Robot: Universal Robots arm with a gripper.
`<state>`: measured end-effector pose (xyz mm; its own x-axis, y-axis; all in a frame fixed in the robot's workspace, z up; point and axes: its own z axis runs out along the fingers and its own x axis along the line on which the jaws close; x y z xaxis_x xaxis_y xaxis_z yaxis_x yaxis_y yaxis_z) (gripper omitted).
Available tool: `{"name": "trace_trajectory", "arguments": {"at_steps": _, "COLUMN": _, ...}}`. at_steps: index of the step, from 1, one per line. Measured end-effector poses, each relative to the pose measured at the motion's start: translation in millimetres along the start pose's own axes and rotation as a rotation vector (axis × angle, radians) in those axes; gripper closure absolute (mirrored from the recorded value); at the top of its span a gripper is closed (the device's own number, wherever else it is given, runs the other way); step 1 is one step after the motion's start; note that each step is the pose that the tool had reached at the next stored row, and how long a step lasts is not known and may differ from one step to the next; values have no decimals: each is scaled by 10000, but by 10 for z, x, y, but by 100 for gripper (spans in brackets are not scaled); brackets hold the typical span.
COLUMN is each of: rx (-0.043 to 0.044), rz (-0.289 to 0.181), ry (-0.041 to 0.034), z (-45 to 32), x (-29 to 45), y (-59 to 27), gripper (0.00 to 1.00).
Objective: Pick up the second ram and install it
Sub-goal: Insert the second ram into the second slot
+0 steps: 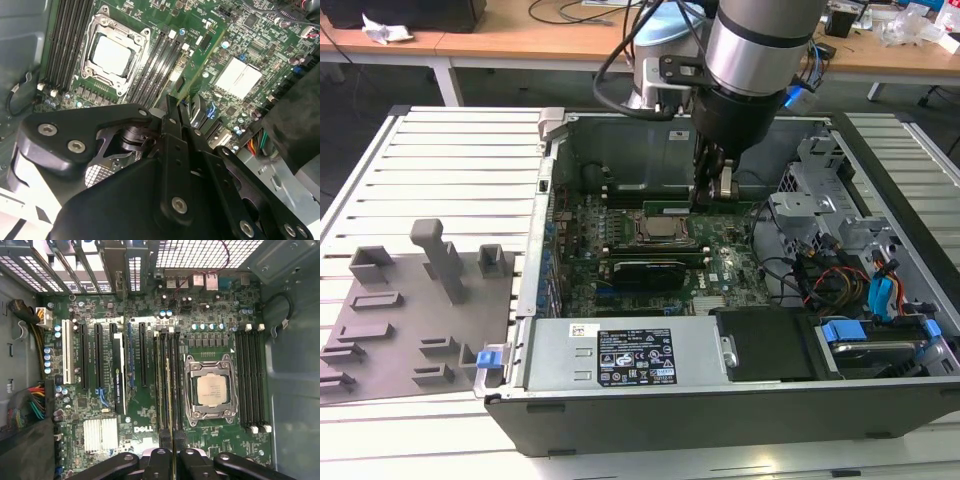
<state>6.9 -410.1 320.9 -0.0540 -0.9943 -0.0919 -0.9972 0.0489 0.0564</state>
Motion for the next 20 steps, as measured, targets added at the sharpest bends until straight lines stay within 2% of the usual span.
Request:
{"name": "trace_trajectory", "arguments": {"at_steps": 2, "rx": 0, "rz": -1, "ry": -1, "z": 21, "x": 3, "y": 17, "gripper": 87}}
{"name": "trace_trajectory", "arguments": {"at_steps": 7, "rx": 0, "rz": -1, "ry": -3, "z": 52, "x": 12, "y": 131, "gripper": 87}}
{"name": "trace_trajectory", "arguments": {"at_steps": 10, "rx": 0, "rz": -1, "ry": -1, "z": 72, "x": 16, "y": 156, "gripper": 87}}
{"name": "trace_trajectory", "arguments": {"at_steps": 11, "rx": 0, "rz": -2, "ry": -1, "z": 120, "x": 21, "y": 169, "gripper": 87}}
{"name": "trace_trajectory", "arguments": {"at_steps": 12, "rx": 0, "rz": -1, "ry": -1, "z": 157, "x": 25, "y": 169, "gripper": 87}}
{"name": "trace_trajectory", "arguments": {"at_steps": 20, "rx": 0, "rz": -1, "ry": -1, "z": 231, "x": 32, "y": 169, "gripper": 87}}
